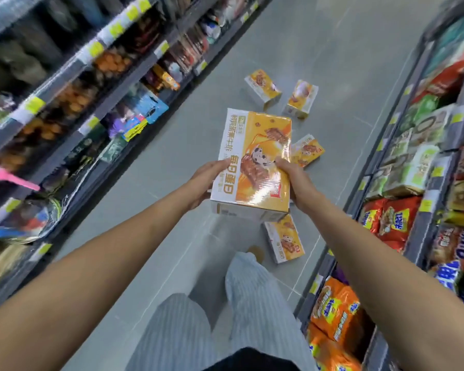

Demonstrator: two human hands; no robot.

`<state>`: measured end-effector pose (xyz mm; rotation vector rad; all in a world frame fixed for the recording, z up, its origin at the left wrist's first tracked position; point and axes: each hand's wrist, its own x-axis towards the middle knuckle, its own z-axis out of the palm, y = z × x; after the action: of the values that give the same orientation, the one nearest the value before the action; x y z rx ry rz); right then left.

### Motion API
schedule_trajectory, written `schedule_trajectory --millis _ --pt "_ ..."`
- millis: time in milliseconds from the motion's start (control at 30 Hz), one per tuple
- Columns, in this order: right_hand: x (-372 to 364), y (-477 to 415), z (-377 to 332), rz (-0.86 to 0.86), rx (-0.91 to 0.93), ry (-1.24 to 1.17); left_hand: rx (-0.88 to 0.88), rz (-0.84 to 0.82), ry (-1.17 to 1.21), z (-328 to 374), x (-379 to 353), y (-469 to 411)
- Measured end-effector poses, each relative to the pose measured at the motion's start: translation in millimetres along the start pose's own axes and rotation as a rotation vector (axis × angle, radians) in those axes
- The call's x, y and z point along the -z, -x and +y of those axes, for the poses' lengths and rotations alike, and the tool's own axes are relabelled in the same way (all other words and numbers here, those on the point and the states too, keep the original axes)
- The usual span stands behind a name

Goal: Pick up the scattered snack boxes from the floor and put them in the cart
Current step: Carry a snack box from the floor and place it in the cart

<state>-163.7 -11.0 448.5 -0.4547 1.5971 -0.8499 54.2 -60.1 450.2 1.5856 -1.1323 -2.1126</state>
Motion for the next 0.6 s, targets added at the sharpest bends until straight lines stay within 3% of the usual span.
schedule_trajectory --millis 300,600 --pt "-209.6 117.3 32.8 -0.23 0.026 0.253 -0.056 0.267 0.247 -101.5 148.2 194.0" --pt "-401.2 240.5 99.8 -0.459 0.051 0.54 -0.123 0.616 0.543 -227.0 249.3 373.6"
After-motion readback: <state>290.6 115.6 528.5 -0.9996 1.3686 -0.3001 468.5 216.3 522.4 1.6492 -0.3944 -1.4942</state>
